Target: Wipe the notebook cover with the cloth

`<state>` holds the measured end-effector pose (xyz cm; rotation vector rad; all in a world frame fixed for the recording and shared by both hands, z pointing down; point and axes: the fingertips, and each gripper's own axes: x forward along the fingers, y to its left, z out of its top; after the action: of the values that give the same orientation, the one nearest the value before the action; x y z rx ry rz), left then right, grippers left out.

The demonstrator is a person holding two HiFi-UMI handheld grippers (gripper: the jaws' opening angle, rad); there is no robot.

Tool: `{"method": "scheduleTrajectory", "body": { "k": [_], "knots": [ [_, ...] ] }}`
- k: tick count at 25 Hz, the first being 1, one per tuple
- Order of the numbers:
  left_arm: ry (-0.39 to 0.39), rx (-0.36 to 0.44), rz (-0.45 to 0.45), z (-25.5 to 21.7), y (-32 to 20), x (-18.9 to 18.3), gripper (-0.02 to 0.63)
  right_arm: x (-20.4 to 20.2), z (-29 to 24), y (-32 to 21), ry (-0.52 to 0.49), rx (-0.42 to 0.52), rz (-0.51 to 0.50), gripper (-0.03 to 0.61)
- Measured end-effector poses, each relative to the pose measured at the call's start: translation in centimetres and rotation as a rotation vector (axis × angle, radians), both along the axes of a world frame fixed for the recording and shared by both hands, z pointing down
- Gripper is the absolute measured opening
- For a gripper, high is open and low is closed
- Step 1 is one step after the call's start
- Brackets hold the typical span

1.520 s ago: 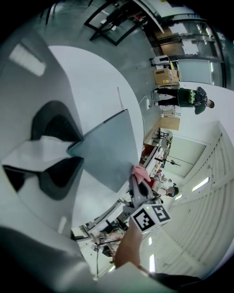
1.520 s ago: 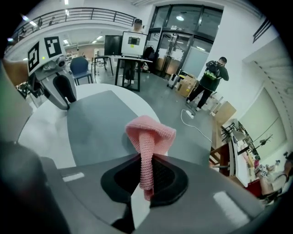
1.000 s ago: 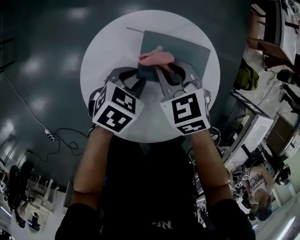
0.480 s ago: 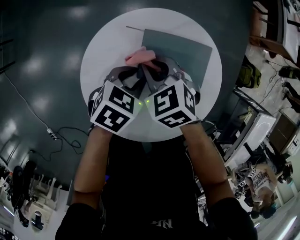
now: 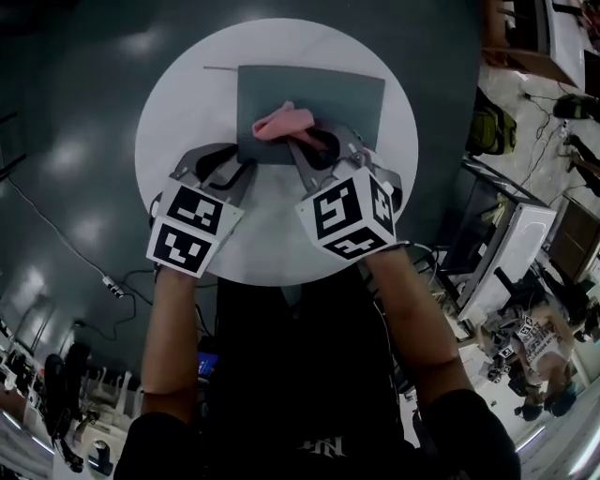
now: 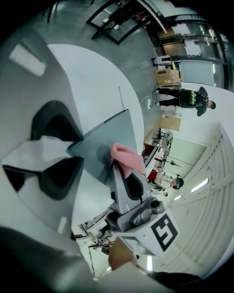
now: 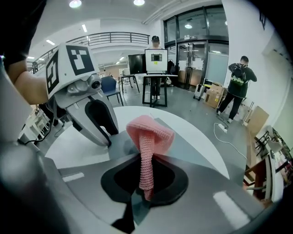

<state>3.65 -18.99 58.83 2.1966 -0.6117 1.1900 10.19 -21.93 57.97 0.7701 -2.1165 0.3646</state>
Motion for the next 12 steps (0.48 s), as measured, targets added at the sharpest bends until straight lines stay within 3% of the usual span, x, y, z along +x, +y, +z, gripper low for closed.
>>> {"method": "scheduleTrajectory", "body": {
  "k": [12],
  "knots": [
    [-0.037,0.02,-0.001,0.2,0.4,0.5,0.114,8.6,0.5,1.5,0.047,0.015,0.097,0.026]
  ]
}}
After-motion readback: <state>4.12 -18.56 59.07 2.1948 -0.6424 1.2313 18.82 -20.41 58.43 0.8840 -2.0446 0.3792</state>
